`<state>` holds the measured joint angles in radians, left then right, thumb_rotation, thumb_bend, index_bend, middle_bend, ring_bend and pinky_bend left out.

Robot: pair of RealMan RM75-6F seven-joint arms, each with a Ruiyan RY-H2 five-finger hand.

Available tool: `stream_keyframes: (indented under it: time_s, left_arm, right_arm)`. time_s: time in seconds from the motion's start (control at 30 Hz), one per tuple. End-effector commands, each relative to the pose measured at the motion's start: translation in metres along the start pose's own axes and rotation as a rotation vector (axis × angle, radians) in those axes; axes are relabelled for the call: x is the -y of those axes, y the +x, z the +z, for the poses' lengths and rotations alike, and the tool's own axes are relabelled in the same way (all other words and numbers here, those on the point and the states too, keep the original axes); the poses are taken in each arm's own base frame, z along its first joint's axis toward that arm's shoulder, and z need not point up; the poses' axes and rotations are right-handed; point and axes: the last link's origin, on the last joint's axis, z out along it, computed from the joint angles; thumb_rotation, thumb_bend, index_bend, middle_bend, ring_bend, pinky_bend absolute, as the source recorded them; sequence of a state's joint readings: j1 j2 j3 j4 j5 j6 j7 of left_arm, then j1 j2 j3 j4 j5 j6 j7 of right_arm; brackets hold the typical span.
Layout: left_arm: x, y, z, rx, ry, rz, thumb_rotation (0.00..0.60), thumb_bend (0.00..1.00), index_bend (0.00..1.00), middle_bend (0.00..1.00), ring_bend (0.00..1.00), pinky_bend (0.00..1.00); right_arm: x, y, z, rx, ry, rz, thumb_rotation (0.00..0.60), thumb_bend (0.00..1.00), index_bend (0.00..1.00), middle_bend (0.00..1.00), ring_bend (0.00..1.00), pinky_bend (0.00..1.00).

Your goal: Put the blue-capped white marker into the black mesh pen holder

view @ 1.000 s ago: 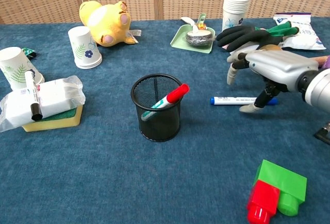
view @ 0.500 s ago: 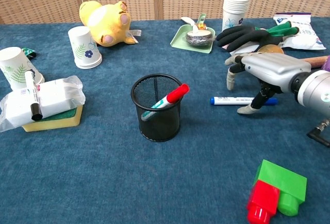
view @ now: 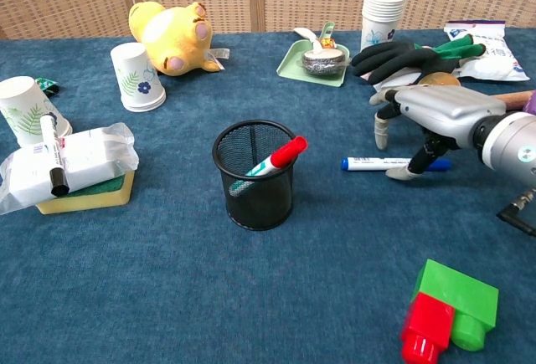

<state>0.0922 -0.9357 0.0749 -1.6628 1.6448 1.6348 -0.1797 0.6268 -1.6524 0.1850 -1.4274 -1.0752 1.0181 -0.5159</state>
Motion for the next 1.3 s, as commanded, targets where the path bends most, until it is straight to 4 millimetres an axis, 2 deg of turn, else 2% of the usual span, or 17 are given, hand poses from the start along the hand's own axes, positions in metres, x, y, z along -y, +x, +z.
stream_keyframes:
  time_s: [0.03,0.3,0.6,0.83,0.97,1.13,1.3]
  left_arm:
    - [0.0,0.0,0.0,-0.001,0.0,0.0,0.6,0.06,0.0,0.0,0.0,0.0]
    - [-0.001,0.0,0.0,0.001,0.0,0.001,0.6,0.06,0.0,0.0,0.0,0.0]
    - [-0.001,0.0,-0.001,0.001,0.0,0.0,0.6,0.06,0.0,0.0,0.0,0.0]
    - [-0.001,0.0,-0.001,0.003,-0.001,-0.001,0.6,0.06,0.0,0.0,0.0,0.0]
    - [-0.002,0.0,-0.002,-0.002,-0.006,-0.003,0.6,0.06,0.0,0.0,0.0,0.0]
    - [-0.003,0.0,-0.003,-0.003,-0.012,-0.003,0.6,0.06,0.0,0.0,0.0,0.0]
    - [-0.004,0.0,-0.003,-0.001,-0.018,-0.002,0.6,0.06,0.0,0.0,0.0,0.0]
  right_arm:
    - [-0.001,-0.001,0.0,0.005,-0.003,-0.005,0.6,0.35,0.49,0.0,0.0,0.0]
    - [0.0,0.004,0.0,0.013,-0.009,-0.027,0.6,0.47,0.49,0.0,0.0,0.0]
    - [0.001,0.011,-0.004,0.013,-0.012,-0.026,0.6,0.48,0.51,0.0,0.0,0.0]
    - [-0.001,0.032,-0.016,-0.065,0.015,-0.014,0.6,0.48,0.54,0.0,0.0,0.0]
    - [0.003,0.055,-0.029,-0.131,0.064,0.016,0.6,0.48,0.54,0.0,0.0,0.0]
    - [0.011,0.076,-0.043,-0.201,0.132,0.065,0.6,0.5,0.56,0.0,0.0,0.0]
    - [0.029,0.095,-0.058,-0.23,0.227,0.209,0.6,0.51,0.57,0.0,0.0,0.0]
